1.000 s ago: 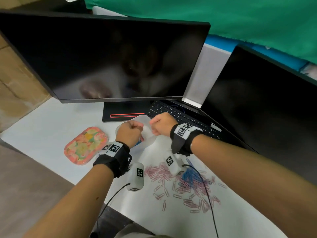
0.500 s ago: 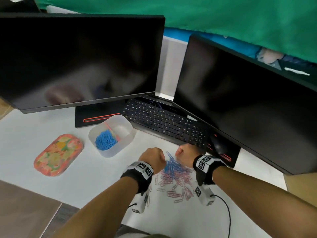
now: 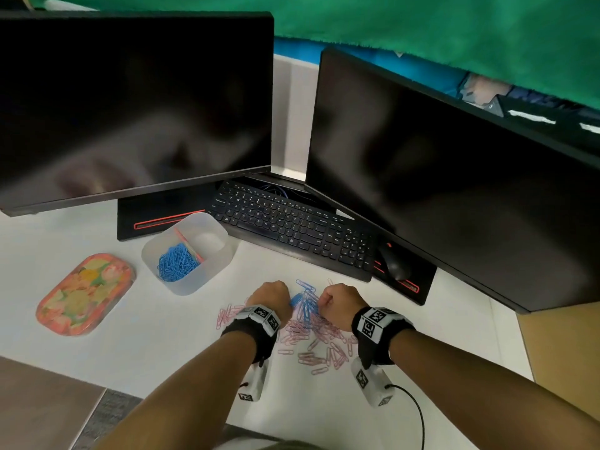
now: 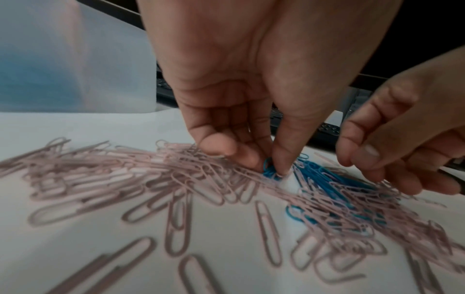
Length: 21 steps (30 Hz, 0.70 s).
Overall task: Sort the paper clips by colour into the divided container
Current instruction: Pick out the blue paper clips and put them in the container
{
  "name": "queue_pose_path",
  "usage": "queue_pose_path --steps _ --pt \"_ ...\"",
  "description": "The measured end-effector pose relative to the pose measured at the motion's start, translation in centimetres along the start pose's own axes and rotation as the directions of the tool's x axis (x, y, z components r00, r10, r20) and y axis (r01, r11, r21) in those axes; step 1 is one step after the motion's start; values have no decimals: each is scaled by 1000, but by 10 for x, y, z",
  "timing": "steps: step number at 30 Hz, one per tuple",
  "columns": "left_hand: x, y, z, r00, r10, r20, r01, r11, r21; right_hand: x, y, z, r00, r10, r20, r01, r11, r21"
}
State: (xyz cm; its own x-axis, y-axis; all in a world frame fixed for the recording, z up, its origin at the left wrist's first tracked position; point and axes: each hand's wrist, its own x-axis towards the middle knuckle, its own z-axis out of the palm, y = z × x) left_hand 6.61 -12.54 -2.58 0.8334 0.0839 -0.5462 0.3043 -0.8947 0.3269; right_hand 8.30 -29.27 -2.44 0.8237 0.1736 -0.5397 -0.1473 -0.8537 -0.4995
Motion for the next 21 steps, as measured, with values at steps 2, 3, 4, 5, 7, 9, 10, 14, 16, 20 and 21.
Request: queue_pose_path --steps 2,3,4,5,7,9,10,14,16,20,21 --pt "1 -4 -3 1000 -16 4 16 998 -65 1 -1 1 1000 -15 -4 15 1000 0" --pt "1 -6 -5 1000 -24 6 25 993 -114 1 -3 1 1000 -26 -3 26 1000 -1" --pt "2 -9 -6 999 -33 7 34 985 -171 2 -4 1 999 -39 -1 39 999 -3" --pt "3 -13 -7 999 -45 9 45 971 -233 3 -5 0 999 -50 2 50 999 -6" --pt "3 -19 -12 998 -60 9 59 933 -355 6 -7 1 998 -70 5 70 998 -10" --pt "2 -26 -16 998 -64 4 59 896 -440 10 -12 2 994 -109 -1 109 994 -22" --pt "2 -30 -18 998 -65 2 58 880 -472 11 -15 2 990 -140 -6 140 989 -40" --pt "1 -42 -23 997 -75 22 75 819 -569 20 -32 6 956 -288 50 292 935 -204" --pt "1 -47 -24 997 -69 37 77 794 -604 24 -38 8 932 -350 96 362 887 -286" --pt "-1 -55 -25 998 -46 46 65 749 -660 28 -44 13 882 -425 205 471 782 -407" --pt "-1 -57 -24 998 -43 49 64 737 -673 30 -44 13 875 -429 223 484 769 -418"
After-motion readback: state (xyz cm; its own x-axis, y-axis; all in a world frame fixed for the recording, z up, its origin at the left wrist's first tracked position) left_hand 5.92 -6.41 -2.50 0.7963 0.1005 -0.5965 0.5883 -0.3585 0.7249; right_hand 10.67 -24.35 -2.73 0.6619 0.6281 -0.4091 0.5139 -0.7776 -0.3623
